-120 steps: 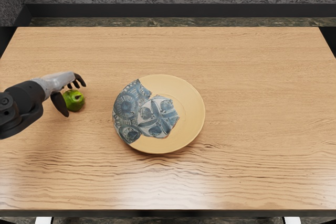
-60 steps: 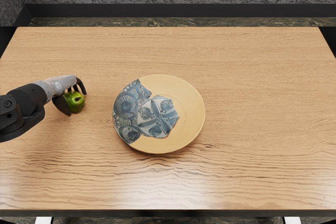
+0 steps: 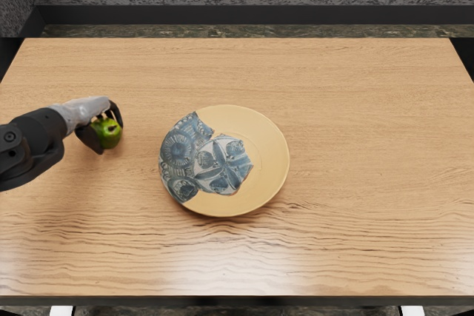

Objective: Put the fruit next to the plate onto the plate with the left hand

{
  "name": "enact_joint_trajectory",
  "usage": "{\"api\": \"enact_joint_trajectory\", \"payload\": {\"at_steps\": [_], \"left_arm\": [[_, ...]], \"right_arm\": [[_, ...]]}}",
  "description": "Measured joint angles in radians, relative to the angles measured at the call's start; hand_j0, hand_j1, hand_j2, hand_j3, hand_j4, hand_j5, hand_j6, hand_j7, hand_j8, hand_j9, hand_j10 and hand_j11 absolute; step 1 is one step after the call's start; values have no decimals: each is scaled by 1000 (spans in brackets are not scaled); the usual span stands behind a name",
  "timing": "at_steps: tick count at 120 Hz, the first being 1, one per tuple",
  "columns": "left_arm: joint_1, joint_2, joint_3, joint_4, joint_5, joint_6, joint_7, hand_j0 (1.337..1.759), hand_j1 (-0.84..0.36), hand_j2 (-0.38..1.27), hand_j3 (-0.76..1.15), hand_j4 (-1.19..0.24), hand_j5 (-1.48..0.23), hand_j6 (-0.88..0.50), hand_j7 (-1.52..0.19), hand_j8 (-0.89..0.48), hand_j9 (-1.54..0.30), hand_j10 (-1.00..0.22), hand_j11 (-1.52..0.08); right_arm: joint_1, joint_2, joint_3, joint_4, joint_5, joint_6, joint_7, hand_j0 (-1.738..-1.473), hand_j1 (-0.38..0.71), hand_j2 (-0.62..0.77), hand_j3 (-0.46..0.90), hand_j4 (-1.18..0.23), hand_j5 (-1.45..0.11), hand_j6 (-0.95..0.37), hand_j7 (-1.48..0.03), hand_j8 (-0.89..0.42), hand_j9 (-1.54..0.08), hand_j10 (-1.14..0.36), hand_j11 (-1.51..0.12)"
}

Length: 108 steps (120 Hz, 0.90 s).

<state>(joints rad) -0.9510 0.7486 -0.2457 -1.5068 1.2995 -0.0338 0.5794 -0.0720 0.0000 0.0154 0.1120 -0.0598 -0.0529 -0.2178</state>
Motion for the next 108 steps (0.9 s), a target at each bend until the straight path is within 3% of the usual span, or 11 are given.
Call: {"api": "enact_joint_trajectory", "payload": {"at_steps": [33, 58, 108], "left_arm": [[-30, -15, -10, -4, -9, -17, -21, 1654, -309, 278, 0, -490, -792, -353, -765, -344, -772, -563, -772], [-93, -17, -28, -19, -59, -60, -61, 1653, -334, 295, 0, -475, -798, -336, -768, -318, -771, -542, -776], [-125, -66, -74, -43, -133, -165, -78, 1654, -329, 317, 0, -488, -794, -341, -772, -334, -769, -553, -770]], "right_arm": [[-1, 0, 0, 1, 0, 1, 0, -1658, -349, 0, 0, 0, 0, -1, 0, 0, 0, 0, 0], [-2, 0, 0, 1, 0, 1, 0, -1658, -349, 0, 0, 0, 0, -1, 0, 0, 0, 0, 0], [-2, 0, 0, 1, 0, 1, 0, -1658, -349, 0, 0, 0, 0, -1, 0, 0, 0, 0, 0]]}}
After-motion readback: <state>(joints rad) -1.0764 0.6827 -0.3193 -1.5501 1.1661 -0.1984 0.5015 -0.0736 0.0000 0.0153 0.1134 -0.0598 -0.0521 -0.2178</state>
